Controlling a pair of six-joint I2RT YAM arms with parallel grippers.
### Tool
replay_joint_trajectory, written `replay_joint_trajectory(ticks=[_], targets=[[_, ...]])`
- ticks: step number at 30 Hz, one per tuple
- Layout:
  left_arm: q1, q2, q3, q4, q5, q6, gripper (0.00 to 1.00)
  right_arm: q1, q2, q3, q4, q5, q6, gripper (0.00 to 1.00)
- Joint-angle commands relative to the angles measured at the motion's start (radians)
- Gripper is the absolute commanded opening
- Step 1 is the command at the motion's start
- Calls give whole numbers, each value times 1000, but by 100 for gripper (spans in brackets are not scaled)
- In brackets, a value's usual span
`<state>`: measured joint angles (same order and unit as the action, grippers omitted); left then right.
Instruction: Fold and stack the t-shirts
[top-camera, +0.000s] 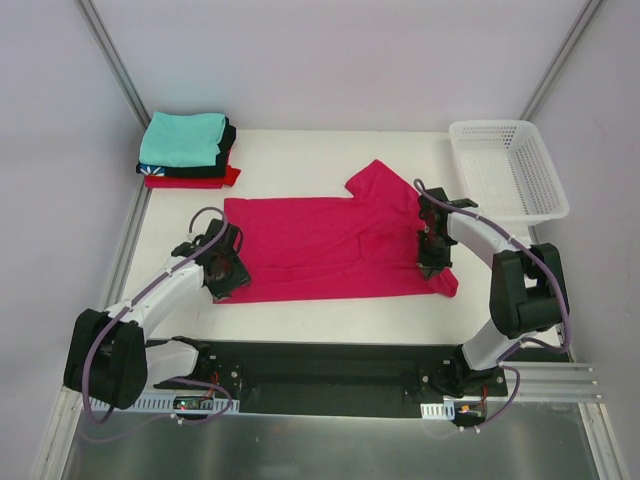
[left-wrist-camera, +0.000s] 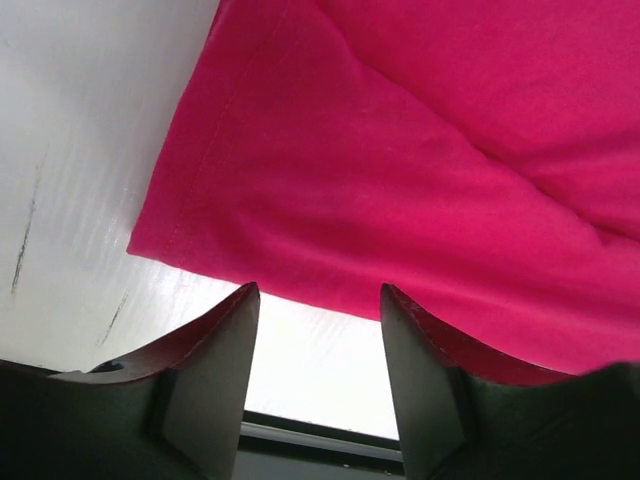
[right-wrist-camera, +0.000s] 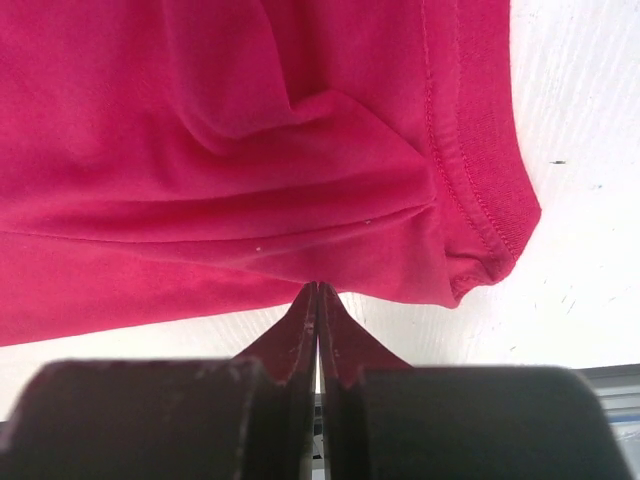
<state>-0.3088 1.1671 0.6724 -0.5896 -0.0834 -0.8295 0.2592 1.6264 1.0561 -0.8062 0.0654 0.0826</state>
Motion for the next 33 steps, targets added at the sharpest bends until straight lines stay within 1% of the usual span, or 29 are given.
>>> replay_joint_trajectory(ticks=[1, 2, 4, 8, 11, 14, 17, 19, 23, 26, 33], targets=[[-10, 54, -52, 46, -23, -16, 47, 6, -5, -1, 13, 5, -1, 1], [-10, 65, -62, 57, -21, -16, 41, 6, -7, -2, 13, 2, -3, 1], [-10, 104, -80, 76, -24, -17, 39, 6, -11, 2, 10, 1, -3, 1], [-10, 141, -100, 79, -18, -11, 39, 5, -13, 15, -7, 16, -9, 1], [-10, 121, -126, 80, -29, -13, 39, 5, 0, 25, -10, 28, -7, 1], [-10, 100, -135, 77, -30, -8, 40, 3, 10, 18, 13, 8, -7, 3], [-10, 94, -137, 71, -26, -8, 41, 3, 50, 22, 32, 25, -15, 2], [-10, 95, -139, 67, -26, -5, 41, -6, 105, 28, 33, 40, -23, 1], [-10, 85, -149, 59, -42, -3, 42, -35, 184, 45, 41, 48, -46, 1], [-9, 72, -152, 51, -52, -2, 41, -52, 190, 65, 39, 77, -41, 1], [-1, 55, -149, 30, -62, 4, 42, -92, 239, 143, -22, 132, -75, 1]])
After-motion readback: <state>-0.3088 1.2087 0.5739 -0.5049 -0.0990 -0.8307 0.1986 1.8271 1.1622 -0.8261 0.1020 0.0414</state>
